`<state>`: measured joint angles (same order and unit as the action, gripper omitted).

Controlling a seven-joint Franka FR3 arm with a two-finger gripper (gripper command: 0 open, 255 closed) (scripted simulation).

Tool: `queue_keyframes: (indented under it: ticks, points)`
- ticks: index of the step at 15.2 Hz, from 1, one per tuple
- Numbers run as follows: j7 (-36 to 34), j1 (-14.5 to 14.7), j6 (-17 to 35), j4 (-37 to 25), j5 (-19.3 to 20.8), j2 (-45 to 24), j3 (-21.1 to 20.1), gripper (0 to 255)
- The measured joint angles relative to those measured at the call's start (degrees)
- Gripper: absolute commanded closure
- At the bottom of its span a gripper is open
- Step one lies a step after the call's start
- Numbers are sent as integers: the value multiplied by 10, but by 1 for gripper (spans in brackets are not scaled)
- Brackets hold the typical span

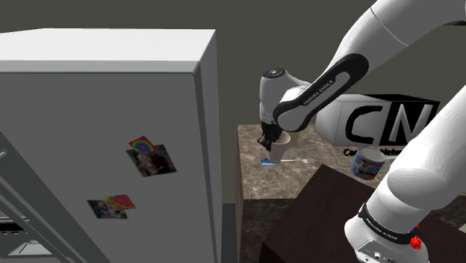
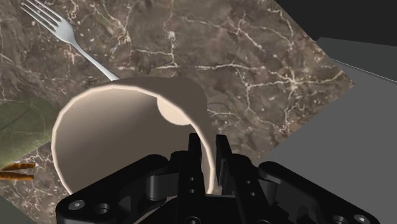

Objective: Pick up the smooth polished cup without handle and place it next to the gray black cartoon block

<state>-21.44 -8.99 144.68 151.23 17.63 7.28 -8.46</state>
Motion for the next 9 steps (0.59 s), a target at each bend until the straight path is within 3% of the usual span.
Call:
queue_keyframes:
  ticks: [9]
  points:
    - [37,12,-76,-17,-39,62,4,255]
